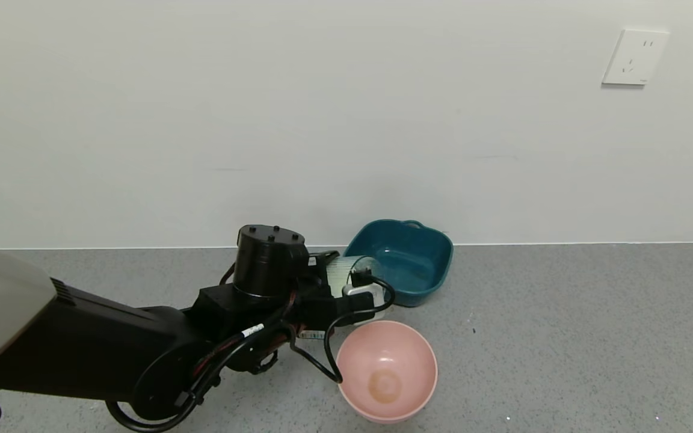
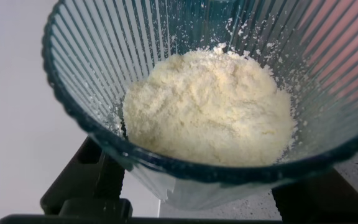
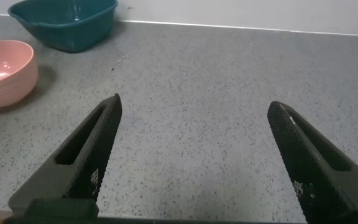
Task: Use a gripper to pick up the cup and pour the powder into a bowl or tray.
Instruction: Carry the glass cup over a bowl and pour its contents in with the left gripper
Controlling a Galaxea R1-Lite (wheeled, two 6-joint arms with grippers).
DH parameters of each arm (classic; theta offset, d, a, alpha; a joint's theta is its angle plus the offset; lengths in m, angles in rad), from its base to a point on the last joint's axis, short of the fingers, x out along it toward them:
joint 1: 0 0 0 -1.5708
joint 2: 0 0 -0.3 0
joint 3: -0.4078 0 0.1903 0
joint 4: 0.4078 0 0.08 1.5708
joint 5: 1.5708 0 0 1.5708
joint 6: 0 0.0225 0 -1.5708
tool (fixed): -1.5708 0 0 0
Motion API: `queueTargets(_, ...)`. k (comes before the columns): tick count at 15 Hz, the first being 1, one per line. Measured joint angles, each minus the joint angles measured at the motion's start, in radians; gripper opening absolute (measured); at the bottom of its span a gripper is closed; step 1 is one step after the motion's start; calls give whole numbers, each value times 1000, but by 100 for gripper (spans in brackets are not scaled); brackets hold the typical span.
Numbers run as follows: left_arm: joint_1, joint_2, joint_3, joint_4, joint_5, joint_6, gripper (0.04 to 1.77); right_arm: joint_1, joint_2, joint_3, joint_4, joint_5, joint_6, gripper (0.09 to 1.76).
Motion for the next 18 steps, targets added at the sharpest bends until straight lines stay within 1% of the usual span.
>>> queueTargets(2, -11, 0, 4, 5, 3, 51, 130, 0, 0, 0, 0, 0, 0, 171)
queueTargets(7, -48, 1, 19, 12, 13, 117, 130, 1, 0, 0, 0, 0, 0, 171)
queueTargets(9, -54, 1, 27, 9, 36, 150, 130, 0, 0, 0, 0, 0, 0, 171)
queueTargets(12, -56, 0, 43, -2, 50, 193, 130, 0, 0, 0, 0, 0, 0, 171)
queueTargets(16, -63, -5, 50, -9, 120, 236, 130, 0, 0, 0, 0, 0, 0, 171)
queueTargets(18, -74, -5, 50, -35, 157, 258, 130, 0, 0, 0, 0, 0, 0, 171)
